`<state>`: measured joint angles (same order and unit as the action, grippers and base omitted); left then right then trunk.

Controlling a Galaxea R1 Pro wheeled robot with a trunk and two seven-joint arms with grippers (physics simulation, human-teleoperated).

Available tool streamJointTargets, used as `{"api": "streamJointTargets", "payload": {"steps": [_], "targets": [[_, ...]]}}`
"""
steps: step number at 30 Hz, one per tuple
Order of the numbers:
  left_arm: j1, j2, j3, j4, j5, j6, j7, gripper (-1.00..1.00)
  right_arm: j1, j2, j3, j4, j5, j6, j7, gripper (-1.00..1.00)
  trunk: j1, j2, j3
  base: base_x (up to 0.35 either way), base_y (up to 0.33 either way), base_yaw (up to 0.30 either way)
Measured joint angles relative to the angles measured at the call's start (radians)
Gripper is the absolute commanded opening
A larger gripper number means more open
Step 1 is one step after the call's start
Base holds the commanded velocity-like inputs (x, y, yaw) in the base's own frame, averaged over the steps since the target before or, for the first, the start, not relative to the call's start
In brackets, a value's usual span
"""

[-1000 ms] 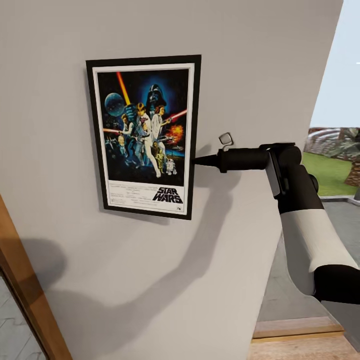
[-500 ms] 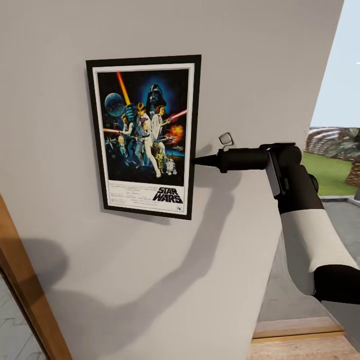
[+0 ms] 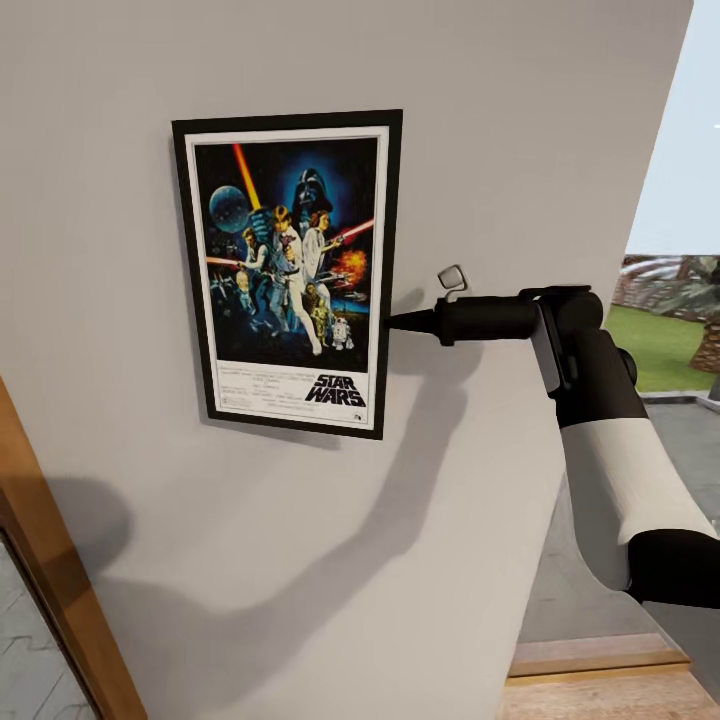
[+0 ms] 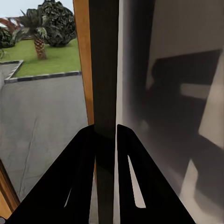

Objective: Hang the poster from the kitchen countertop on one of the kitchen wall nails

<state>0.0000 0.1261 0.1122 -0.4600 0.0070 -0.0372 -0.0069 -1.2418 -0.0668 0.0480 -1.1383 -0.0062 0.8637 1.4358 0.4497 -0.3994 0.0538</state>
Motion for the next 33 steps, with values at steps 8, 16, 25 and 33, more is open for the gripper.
{"api": "streamJointTargets", "payload": {"steps": [8,16,25,33], "targets": [[0.000,0.000,0.001,0.000,0.000,0.000,0.000,1.00,0.000,0.000,0.000,0.000,0.000,0.000,0.000,-1.00,0.000,0.000,0.000,0.000,0.000,0.000],[0.000,0.000,0.001,0.000,0.000,0.000,0.000,1.00,0.000,0.000,0.000,0.000,0.000,0.000,0.000,-1.00,0.000,0.000,0.000,0.000,0.000,0.000],[0.000,0.000,0.001,0.000,0.000,0.001,0.000,1.00,0.000,0.000,0.000,0.000,-0.001,0.000,0.000,-1.00,-0.001,-0.001,0.000,0.050,0.000,0.000],[0.000,0.000,0.001,0.000,0.000,0.000,0.000,1.00,0.000,0.000,0.000,0.000,0.000,0.000,0.000,-1.00,0.000,0.000,0.000,0.022,0.000,0.000]]}}
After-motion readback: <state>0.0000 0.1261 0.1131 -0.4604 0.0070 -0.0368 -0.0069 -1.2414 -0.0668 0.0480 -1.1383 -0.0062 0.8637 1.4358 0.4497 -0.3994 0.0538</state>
